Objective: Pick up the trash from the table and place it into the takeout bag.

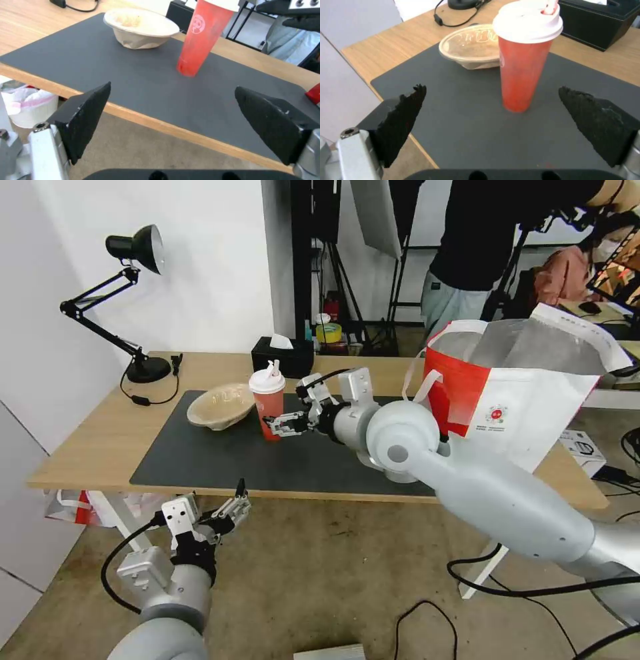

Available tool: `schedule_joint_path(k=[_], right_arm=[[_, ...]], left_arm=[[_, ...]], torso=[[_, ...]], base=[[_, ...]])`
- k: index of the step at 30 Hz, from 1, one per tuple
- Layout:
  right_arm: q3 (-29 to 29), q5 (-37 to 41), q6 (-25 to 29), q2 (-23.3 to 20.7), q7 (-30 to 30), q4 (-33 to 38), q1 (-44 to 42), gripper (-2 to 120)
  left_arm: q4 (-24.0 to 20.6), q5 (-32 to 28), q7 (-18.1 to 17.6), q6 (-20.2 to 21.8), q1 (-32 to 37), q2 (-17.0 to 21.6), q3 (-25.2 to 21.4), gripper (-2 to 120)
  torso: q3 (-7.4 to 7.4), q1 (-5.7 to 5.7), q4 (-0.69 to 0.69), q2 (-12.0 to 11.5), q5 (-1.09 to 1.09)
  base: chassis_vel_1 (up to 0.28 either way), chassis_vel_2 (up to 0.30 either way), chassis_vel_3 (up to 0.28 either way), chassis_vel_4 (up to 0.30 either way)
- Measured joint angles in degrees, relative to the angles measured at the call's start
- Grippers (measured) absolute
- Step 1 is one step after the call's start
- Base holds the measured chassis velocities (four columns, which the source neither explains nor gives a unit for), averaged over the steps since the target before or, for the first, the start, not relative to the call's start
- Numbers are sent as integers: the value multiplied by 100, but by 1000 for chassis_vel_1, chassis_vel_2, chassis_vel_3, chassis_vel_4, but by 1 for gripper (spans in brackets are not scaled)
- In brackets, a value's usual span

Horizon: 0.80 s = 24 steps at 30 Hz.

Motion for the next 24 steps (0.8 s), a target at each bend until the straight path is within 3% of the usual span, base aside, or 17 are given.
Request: schedule_joint_path(k=[24], right_arm=[[-30,-30,19,518,-67,-955,298,100]], left_arm=[[0,-24,-11,-2,-98,-11,0,100]], torso=[[0,0,0,0,0]], base=[[0,0,0,0]])
